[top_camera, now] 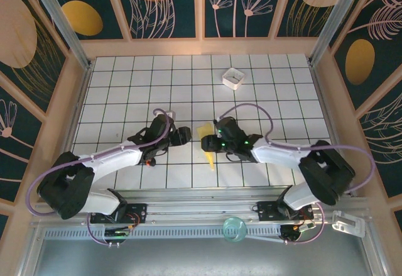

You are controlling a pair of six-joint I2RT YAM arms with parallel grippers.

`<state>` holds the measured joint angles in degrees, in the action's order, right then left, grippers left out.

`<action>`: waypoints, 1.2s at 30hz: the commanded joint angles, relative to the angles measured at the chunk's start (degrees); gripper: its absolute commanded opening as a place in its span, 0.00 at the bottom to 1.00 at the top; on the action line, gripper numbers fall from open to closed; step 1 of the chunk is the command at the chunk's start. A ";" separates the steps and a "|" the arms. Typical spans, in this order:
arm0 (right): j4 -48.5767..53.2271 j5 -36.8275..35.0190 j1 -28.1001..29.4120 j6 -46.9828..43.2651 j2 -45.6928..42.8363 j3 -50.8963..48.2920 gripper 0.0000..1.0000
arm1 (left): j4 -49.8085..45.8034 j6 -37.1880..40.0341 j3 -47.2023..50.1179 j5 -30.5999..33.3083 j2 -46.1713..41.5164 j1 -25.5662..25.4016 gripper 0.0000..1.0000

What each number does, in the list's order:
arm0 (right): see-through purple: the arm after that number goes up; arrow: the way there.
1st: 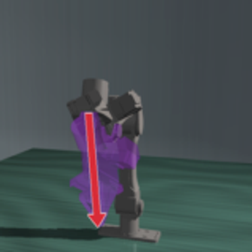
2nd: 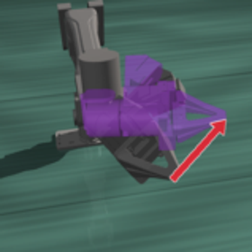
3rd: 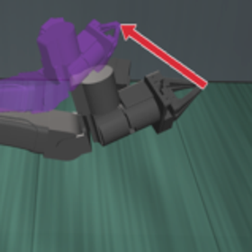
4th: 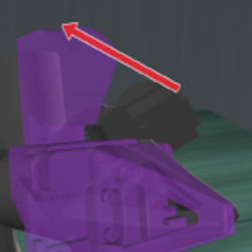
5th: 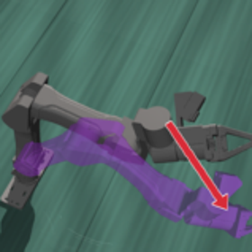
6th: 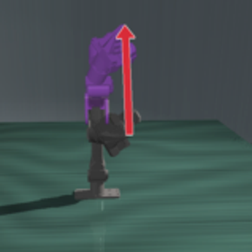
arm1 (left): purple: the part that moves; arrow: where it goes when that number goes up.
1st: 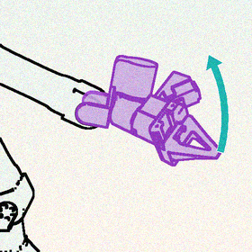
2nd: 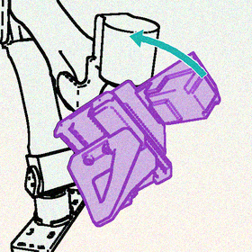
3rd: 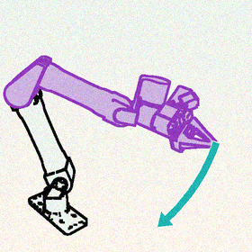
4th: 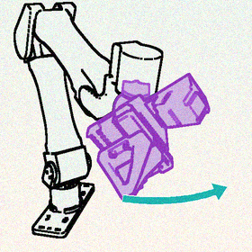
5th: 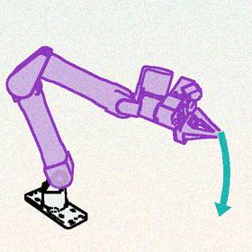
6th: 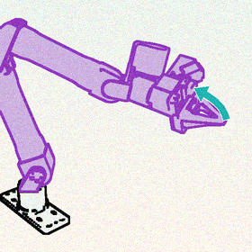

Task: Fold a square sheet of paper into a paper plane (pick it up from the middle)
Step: Move a paper plane to the center of the table.

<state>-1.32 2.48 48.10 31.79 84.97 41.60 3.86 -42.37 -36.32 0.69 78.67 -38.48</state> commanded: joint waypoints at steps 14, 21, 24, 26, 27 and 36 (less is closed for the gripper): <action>12.69 -20.56 4.93 -4.28 11.65 12.84 0.49 | 3.41 -2.14 3.09 -2.50 -1.19 0.56 0.71; 9.40 -15.89 1.41 -2.64 6.97 8.21 0.23 | 9.01 -4.97 3.53 -9.12 2.02 0.45 0.69; 5.47 -11.59 -1.14 -2.51 3.13 4.62 0.06 | 14.09 -7.59 4.19 -13.95 4.21 0.27 0.67; 0.67 -4.88 -4.81 -1.56 -0.22 0.66 0.00 | 17.95 -9.06 3.87 -16.81 6.36 -0.48 0.66; -1.89 -1.68 -6.61 -0.78 -1.61 -1.23 0.00 | 19.49 -9.61 3.44 -17.81 7.39 -1.03 0.66; -12.04 12.24 -16.08 3.46 -5.71 -10.08 0.00 | 30.07 -14.43 -2.52 -25.81 17.87 -3.47 0.65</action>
<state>-8.51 9.21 32.93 33.47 80.27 32.77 27.42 -54.41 -35.83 -21.10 95.07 -41.39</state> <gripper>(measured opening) 0.044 0.648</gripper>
